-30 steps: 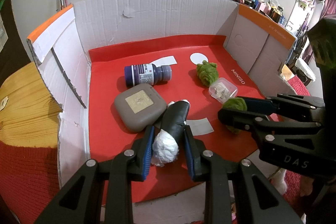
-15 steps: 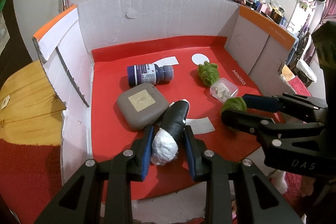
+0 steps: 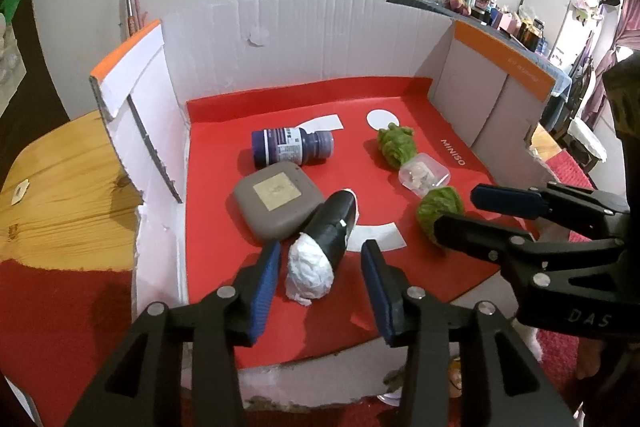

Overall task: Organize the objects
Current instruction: 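Lower the figure and green toy onto the box floor and open both grippers, then withdraw both grippers from the box toward the remaining objects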

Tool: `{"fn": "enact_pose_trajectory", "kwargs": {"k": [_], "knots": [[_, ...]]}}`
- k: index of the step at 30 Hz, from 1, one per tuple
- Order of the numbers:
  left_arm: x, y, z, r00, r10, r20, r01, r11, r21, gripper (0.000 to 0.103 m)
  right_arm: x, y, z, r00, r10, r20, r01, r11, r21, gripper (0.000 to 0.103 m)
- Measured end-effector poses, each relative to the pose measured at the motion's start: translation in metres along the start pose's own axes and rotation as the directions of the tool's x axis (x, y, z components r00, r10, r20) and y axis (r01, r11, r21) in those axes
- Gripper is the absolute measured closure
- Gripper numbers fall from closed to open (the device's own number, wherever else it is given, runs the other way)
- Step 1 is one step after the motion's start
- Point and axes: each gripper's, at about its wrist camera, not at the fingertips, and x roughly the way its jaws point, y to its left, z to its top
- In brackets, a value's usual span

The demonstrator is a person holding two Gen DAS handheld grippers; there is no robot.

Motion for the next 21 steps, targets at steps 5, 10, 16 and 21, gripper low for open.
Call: {"fn": "enact_pose_trajectory", "kwargs": {"k": [5,10,16,21], "knots": [[-0.006,-0.002,-0.002,1.0,0.003,0.014,-0.003,1.0,0.001,0.054,-0.007,0.003,-0.003,1.0,-0.005,0.014,0.005,1.0,-0.005,0.047],[-0.01,-0.005,-0.004,1.0,0.004,0.023,-0.004,1.0,0.001,0.051,-0.015,0.007,-0.007,1.0,-0.014,0.027,0.014,1.0,-0.013,0.043],[-0.017,-0.007,-0.008,0.999,0.006,0.034,-0.006,1.0,-0.002,0.047,-0.024,0.01,-0.012,0.999,-0.016,0.043,0.017,1.0,-0.016,0.04],[-0.024,-0.009,-0.009,0.999,0.003,0.048,-0.003,1.0,-0.002,0.043,-0.031,0.014,-0.015,0.998,-0.019,0.055,0.021,1.0,-0.021,0.038]]}}
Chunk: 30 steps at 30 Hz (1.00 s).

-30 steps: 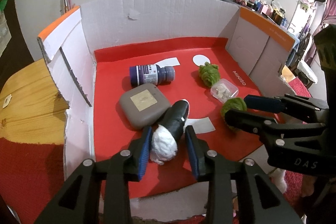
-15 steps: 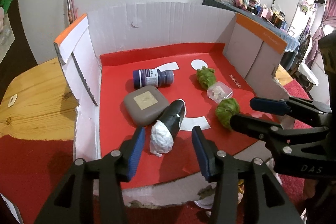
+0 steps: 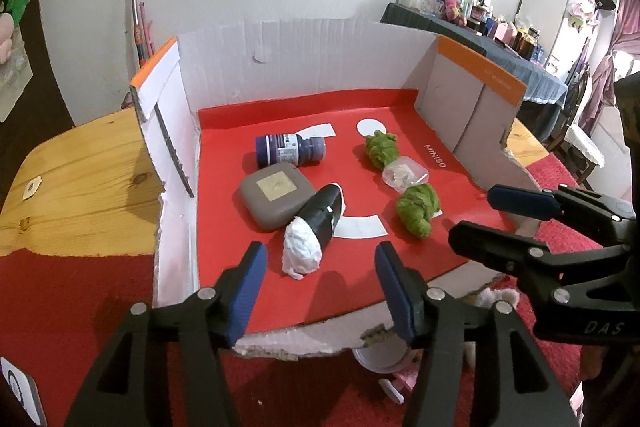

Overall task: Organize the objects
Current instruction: 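Withdraw both grippers from the box toward the remaining objects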

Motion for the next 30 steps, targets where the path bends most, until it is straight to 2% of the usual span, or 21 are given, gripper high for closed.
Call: {"fn": "enact_pose_trajectory", "kwargs": {"k": [5,30], "knots": [[-0.006,-0.001,-0.003,1.0,0.003,0.011,-0.003,1.0,-0.002,0.039,-0.008,0.003,-0.004,1.0,-0.01,0.012,0.01,1.0,-0.012,0.03],[-0.049,-0.007,-0.027,0.997,0.016,0.072,-0.016,1.0,-0.006,0.016,-0.051,0.015,-0.032,0.998,-0.03,0.058,0.031,0.999,-0.01,0.021]]}}
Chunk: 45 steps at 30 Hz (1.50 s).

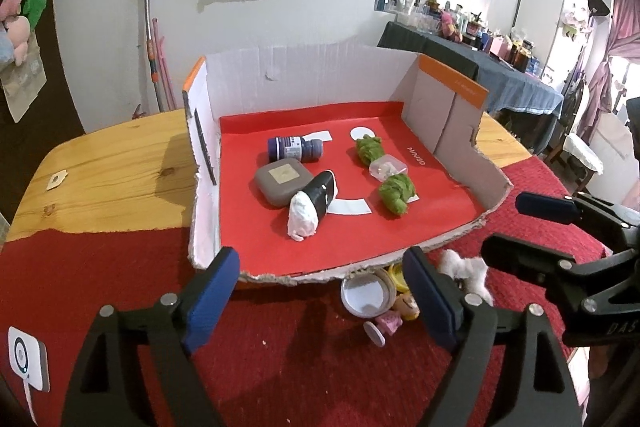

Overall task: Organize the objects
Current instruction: 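Withdraw both grippers from the box toward the remaining objects, then move the left gripper toward the pink doll while the right grasps the white fluffy star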

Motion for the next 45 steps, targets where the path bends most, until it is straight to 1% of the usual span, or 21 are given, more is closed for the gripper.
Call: {"fn": "enact_pose_trajectory", "kwargs": {"k": [3,10,14,22,36,45], "knots": [[-0.005,0.0,-0.003,1.0,0.003,0.007,-0.003,1.0,-0.001,0.014,-0.006,0.003,-0.003,1.0,-0.002,0.009,0.002,1.0,-0.002,0.018],[-0.016,-0.001,-0.013,1.0,0.005,0.015,-0.005,1.0,-0.007,0.011,-0.016,0.008,-0.014,1.0,-0.007,0.017,0.008,1.0,-0.009,0.017],[-0.016,-0.001,-0.013,1.0,0.006,0.015,-0.006,1.0,-0.006,0.009,-0.019,0.012,-0.021,1.0,-0.008,0.016,0.008,1.0,-0.014,0.016],[-0.024,-0.003,-0.031,1.0,0.009,0.008,-0.009,1.0,-0.013,0.007,-0.023,0.014,-0.035,1.0,-0.018,0.015,0.018,1.0,-0.016,0.015],[-0.01,-0.002,-0.054,0.999,0.002,-0.039,-0.003,1.0,-0.031,0.007,-0.006,0.011,-0.059,0.999,-0.028,-0.031,0.027,0.999,-0.017,0.015],[0.005,-0.003,-0.055,0.998,-0.014,-0.069,0.012,0.999,-0.034,0.007,0.009,0.003,-0.064,0.997,-0.037,-0.067,0.037,0.999,-0.011,0.015]]}}
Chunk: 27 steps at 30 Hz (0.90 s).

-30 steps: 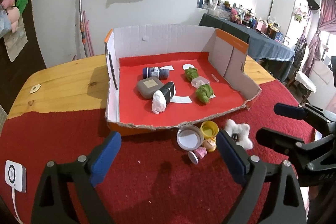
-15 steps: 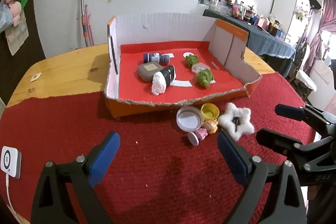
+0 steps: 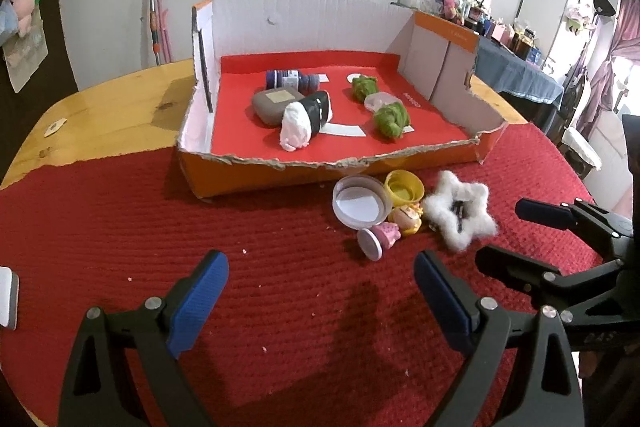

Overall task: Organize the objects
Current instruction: 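Move the left gripper toward the pink doll while the right grasps the white fluffy star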

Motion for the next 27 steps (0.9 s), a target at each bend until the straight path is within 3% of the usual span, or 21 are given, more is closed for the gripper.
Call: {"fn": "enact_pose_trajectory", "kwargs": {"k": [17,27], "knots": [[0.034,-0.021,0.017,0.999,0.0,-0.052,0.0,1.0,-0.005,0.007,0.015,-0.022,0.002,0.999,-0.017,-0.032,0.018,1.0,0.015,0.015],[0.035,-0.012,0.013,0.994,0.089,-0.058,-0.088,0.996,0.005,0.007,0.017,-0.026,0.007,0.999,-0.009,-0.035,0.009,1.0,0.025,0.015]]}}
